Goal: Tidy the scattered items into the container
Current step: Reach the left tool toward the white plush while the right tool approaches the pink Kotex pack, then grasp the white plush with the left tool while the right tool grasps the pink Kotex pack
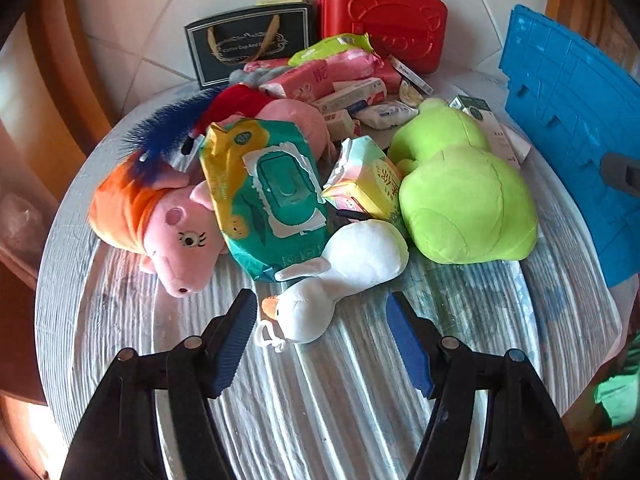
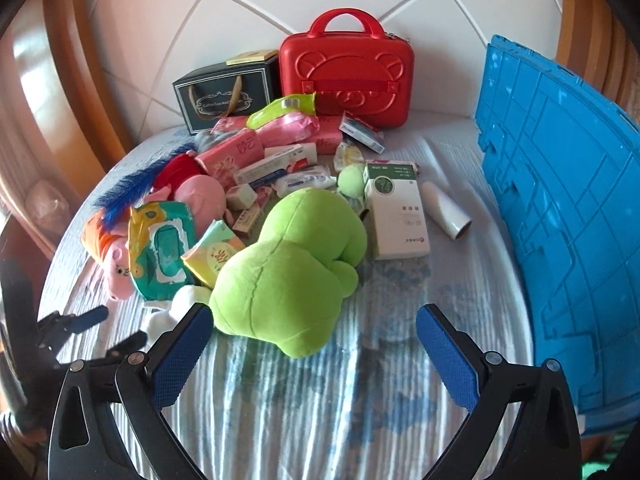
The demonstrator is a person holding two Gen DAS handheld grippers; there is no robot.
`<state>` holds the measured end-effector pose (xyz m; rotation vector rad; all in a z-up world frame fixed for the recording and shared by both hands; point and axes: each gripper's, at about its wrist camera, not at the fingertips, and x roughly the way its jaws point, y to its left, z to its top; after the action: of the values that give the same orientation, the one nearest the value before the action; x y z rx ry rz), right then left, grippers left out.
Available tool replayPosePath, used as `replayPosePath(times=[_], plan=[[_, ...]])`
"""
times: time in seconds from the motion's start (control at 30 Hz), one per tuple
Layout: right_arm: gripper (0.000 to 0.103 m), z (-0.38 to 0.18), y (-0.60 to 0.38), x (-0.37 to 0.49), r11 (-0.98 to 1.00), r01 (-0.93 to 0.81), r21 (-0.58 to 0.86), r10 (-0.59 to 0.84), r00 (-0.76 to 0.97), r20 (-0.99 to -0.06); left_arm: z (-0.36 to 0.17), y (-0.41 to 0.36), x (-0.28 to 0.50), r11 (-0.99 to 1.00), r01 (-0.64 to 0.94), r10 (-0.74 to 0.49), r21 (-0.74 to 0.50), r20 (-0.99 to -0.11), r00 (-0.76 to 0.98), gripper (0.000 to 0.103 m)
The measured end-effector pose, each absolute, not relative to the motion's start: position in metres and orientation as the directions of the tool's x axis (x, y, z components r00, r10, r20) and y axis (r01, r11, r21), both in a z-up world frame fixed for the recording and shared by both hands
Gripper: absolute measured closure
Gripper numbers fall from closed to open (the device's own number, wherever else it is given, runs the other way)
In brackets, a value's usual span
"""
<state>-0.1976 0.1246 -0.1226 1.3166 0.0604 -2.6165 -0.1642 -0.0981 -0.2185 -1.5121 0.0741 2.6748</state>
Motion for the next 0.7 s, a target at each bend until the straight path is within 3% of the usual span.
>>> replayPosePath(times=[0.17, 0.47, 0.57, 0.7], plan=[[0.000, -0.139, 0.100, -0.207, -0.979, 0.194, 0.067, -0.168, -0.574, -0.801, -0.258, -0.093, -0.188, -0.989, -0.143, 0.093, -0.028, -0.877, -0.472, 0.037], [0.000, -0.162, 0.088, -0.224, -0.977, 0.212, 0.037, -0.153, -0.561, -0.813, -0.289, -0.070, -0.217, -0.982, -0.183, 0.055, 0.039, -0.875, -0.482, 0.036], [0.000, -0.163, 0.081, -0.232, -0.970, 0.241, 0.027, -0.161, -0.561, -0.812, -0.283, -0.079, -0.221, -0.990, -0.135, 0.093, -0.031, -0.872, -0.480, 0.053], [0.000, -0.158, 0.065, -0.239, -0.953, 0.302, 0.034, -0.208, -0.565, -0.798, -0.263, -0.109, -0.213, -0.999, 0.002, 0.037, -0.045, -0.846, -0.532, 0.054]])
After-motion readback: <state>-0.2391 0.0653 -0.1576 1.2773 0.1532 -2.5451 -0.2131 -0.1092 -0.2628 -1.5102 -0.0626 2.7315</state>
